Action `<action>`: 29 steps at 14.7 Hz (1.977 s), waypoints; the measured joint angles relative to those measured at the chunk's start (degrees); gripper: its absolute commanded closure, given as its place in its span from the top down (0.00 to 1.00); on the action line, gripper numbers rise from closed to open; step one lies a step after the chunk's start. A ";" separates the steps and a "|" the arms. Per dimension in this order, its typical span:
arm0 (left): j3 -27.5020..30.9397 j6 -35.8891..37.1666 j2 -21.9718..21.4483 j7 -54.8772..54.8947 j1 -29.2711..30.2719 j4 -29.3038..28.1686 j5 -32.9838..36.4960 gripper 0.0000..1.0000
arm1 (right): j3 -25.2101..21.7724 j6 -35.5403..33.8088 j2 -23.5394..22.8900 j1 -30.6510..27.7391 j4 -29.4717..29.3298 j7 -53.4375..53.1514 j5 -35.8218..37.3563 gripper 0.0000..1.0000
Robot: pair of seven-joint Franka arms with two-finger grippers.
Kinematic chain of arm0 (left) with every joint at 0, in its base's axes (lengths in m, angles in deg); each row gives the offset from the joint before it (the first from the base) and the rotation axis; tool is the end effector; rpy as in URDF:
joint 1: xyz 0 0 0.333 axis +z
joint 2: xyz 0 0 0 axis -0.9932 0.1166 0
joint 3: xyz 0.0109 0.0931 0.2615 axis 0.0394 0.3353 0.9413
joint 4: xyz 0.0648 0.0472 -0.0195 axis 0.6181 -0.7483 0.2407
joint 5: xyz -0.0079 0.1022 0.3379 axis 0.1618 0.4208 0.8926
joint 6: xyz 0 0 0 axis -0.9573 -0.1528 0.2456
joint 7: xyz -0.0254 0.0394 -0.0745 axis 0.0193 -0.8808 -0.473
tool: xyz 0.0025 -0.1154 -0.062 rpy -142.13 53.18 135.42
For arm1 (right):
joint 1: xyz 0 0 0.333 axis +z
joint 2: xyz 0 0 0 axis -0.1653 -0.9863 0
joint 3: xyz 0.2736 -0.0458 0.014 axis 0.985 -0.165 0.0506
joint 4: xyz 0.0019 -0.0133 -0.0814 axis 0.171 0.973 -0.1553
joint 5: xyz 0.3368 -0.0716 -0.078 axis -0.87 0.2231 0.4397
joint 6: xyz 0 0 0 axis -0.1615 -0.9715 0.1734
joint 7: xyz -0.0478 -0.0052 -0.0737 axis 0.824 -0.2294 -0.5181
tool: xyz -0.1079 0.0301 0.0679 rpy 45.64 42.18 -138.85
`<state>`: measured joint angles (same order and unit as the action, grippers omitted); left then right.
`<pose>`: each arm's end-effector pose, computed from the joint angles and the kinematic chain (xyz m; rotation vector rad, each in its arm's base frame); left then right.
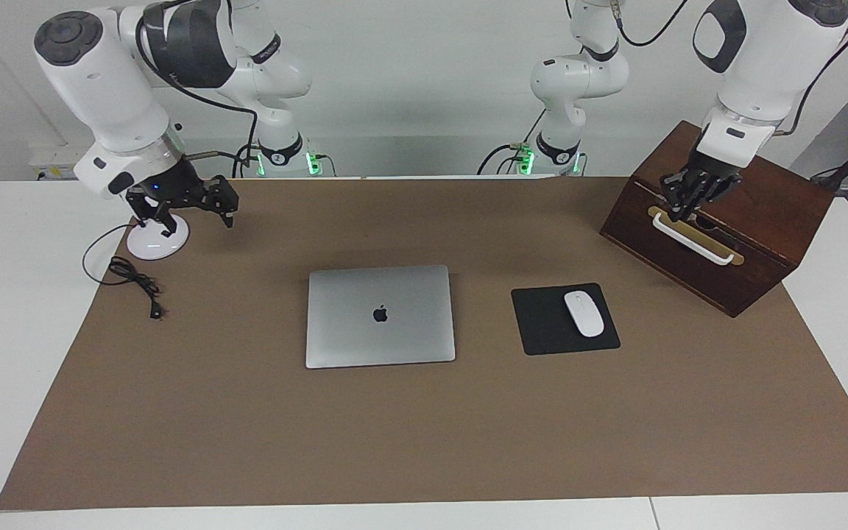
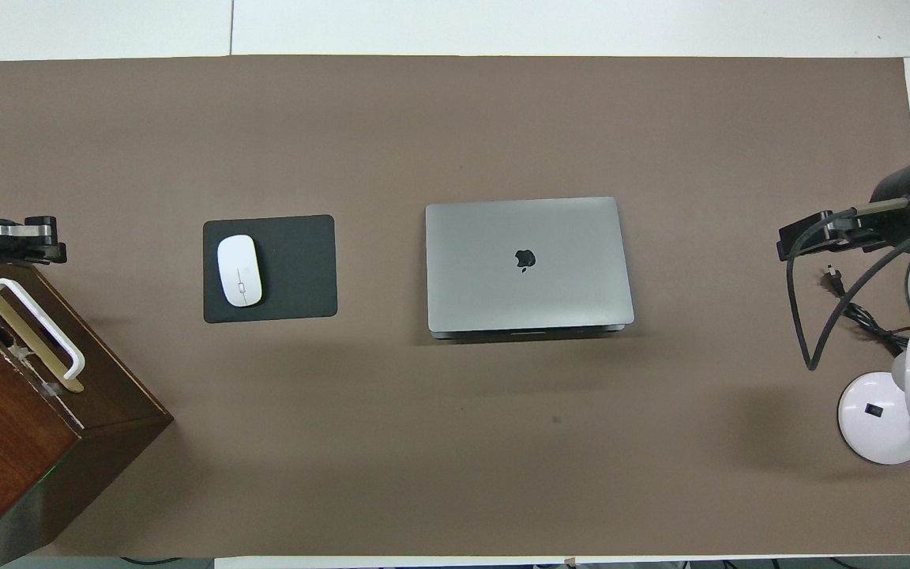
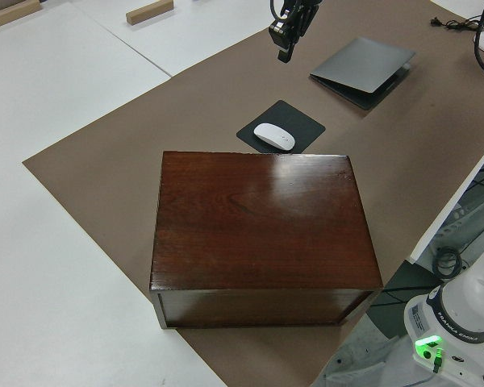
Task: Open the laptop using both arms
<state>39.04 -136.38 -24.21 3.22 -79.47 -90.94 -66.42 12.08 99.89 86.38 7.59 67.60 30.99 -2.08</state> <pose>0.5045 -0.0269 0.5394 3.1249 0.0768 0.0819 0.5180 0.0129 0.5100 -3.1191 -0.1505 0.0816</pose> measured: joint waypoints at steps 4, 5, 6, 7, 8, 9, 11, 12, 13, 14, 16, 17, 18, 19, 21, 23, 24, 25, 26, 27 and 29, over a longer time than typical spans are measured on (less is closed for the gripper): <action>0.21 -3.04 0.00 -0.04 0.16 -0.03 -1.68 0.00 | 0.43 1.13 0.19 3.05 0.76 3.11 0.00 1.00; 0.22 -4.08 0.01 -0.04 0.16 -0.06 -1.78 0.00 | 0.51 1.45 0.20 4.84 1.24 3.37 0.03 1.00; 0.18 -4.70 0.01 -0.04 0.14 -0.09 -1.87 0.00 | 0.59 2.08 0.22 6.40 1.90 3.42 0.12 1.00; 0.07 -5.21 0.01 -0.04 0.08 -0.15 -1.90 0.00 | 0.65 2.88 0.23 7.57 2.76 3.69 0.32 1.00; -0.03 -5.80 0.01 0.01 -0.10 -0.20 -1.92 0.00 | 0.67 3.86 0.24 8.37 3.75 4.71 0.67 1.00; -0.05 -6.80 0.01 0.07 -0.56 -0.32 -1.93 0.00 | 0.69 4.93 0.25 8.97 4.78 5.93 1.21 1.00; -0.23 -9.31 0.01 0.47 -1.71 -1.34 -1.94 0.00 | 0.72 7.54 0.34 10.50 7.31 8.20 2.92 1.00; -0.28 -10.70 0.01 0.93 -2.51 -2.15 -1.97 0.00 | 0.73 8.85 0.50 11.57 8.59 9.11 3.86 1.00; -0.31 -12.19 0.00 1.06 -3.56 -3.03 -1.99 0.00 | 0.74 10.15 0.84 13.01 9.98 9.51 5.41 1.00; -0.38 -13.79 -0.07 1.06 -4.60 -4.00 -2.17 0.00 | 0.78 11.09 1.31 14.57 11.39 9.53 6.87 1.00; -0.47 -18.43 -0.97 1.06 -6.60 -7.39 -3.09 0.00 | 0.82 12.01 2.29 17.37 13.89 9.53 8.35 1.00; -0.54 -21.52 -1.83 1.07 -7.34 -9.97 -3.60 0.00 | 0.83 12.36 2.64 18.54 14.96 9.54 9.29 1.00; -0.53 -24.45 -2.84 1.23 -8.08 -12.75 -4.00 0.00 | 0.85 12.97 2.88 19.61 15.94 9.55 10.40 1.00; -0.57 -26.82 -3.84 1.57 -8.94 -15.39 -4.33 0.00 | 0.86 13.91 3.06 20.61 16.95 9.55 11.86 1.00; -0.57 -30.34 -5.50 3.04 -10.78 -19.45 -4.53 0.00 | 0.86 15.56 3.17 22.40 18.70 9.60 14.67 1.00; -0.58 -34.76 -6.88 5.65 -12.74 -23.21 -4.57 0.00 | 0.86 18.79 3.18 24.04 20.98 9.60 16.96 1.00; -0.58 -37.70 -7.58 6.35 -14.05 -25.53 -4.58 0.00 | 0.87 20.80 3.18 24.51 22.27 9.60 17.50 1.00; -0.60 -40.66 -8.23 6.60 -15.49 -27.93 -4.59 0.00 | 0.86 23.06 3.19 24.82 23.59 9.60 17.85 1.00; -0.62 -43.63 -8.77 6.71 -17.00 -30.33 -4.59 0.00 | 0.87 25.35 3.18 24.91 24.86 9.60 17.93 1.00; -0.64 -46.75 -9.15 6.75 -18.51 -32.58 -4.59 0.00 | 0.86 27.54 3.18 24.91 26.10 9.60 17.95 1.00; -0.68 -52.30 -9.45 6.79 -21.00 -36.35 -4.59 0.00 | 0.85 30.80 3.16 24.91 28.41 9.64 18.05 1.00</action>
<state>38.36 -188.68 -33.65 10.01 -100.47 -127.29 -71.01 12.93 130.70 89.54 32.50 96.01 40.64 15.96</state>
